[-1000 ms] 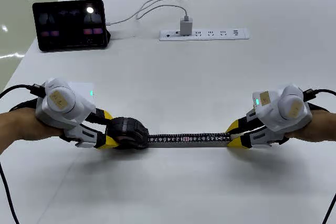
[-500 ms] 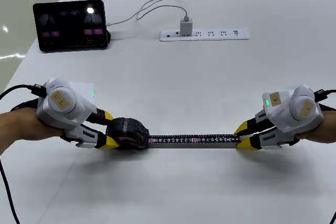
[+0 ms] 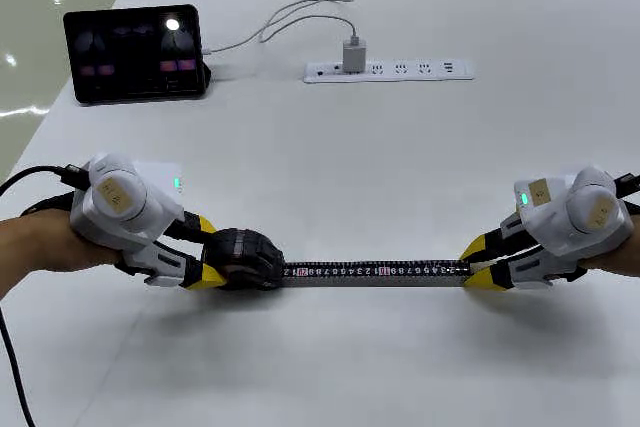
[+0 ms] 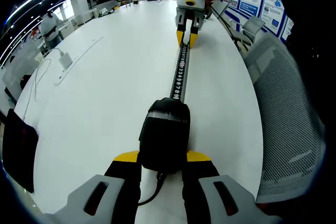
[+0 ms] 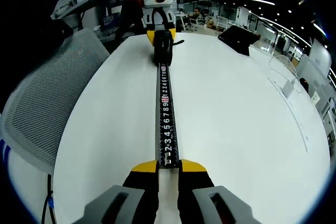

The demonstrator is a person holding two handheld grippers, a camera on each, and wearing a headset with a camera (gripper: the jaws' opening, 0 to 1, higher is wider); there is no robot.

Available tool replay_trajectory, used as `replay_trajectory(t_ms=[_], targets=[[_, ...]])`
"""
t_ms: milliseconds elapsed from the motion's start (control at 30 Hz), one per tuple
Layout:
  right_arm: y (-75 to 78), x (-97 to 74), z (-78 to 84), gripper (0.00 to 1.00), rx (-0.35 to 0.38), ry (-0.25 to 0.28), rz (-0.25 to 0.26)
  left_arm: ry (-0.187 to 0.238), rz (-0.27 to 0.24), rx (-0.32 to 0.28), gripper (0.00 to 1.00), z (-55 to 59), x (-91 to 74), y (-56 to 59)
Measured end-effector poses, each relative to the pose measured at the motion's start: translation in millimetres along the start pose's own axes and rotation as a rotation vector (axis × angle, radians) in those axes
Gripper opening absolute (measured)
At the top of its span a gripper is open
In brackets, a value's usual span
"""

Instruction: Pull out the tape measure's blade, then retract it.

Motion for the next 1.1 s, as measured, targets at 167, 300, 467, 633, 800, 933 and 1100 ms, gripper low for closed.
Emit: replay_trajectory(t_ms=[167, 300, 467, 633, 800, 933, 1100], targets=[[0.8, -0.5, 3.5, 0.09, 0.007, -0.004, -0.001, -0.002, 0.001, 0.001, 0.24, -0.1, 0.0, 0.0], [0.8, 0.0, 3.3, 0.09, 0.007, -0.006, -0.003, -0.003, 0.0, 0.002, 0.24, -0.2, 0.0, 0.0], [1.0, 0.8, 2.9, 0.1, 0.003, -0.011, -0.004, -0.007, -0.003, 0.006, 0.24, 0.1, 0.3, -0.1], [0.9, 1.2, 3.3, 0.1, 0.002, -0.017, -0.009, -0.008, -0.006, 0.006, 0.25, 0.1, 0.7, -0.3], [1.2, 1.6, 3.0, 0.11, -0.012, -0.03, -0.01, -0.011, -0.009, 0.009, 0.25, -1.1, 0.9, 0.7], [1.3, 1.4, 3.2, 0.11, -0.018, -0.041, -0.011, -0.017, -0.012, 0.013, 0.25, -1.3, 1.2, 0.7], [0.0, 1.1, 1.5, 0.11, -0.025, -0.054, -0.011, -0.021, -0.018, 0.021, 0.25, -0.9, 1.1, 0.1]])
Point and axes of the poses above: the centre of the closed fingertips' face, and the gripper's own axes: x roughly forward along the fingers, y roughly to its right, z roughly out of its underside, the point moved 2 cm from there along -x, roughly backward along the fingers, and after that the axes turned 14 degrees about -y, right-handed, at the moved point
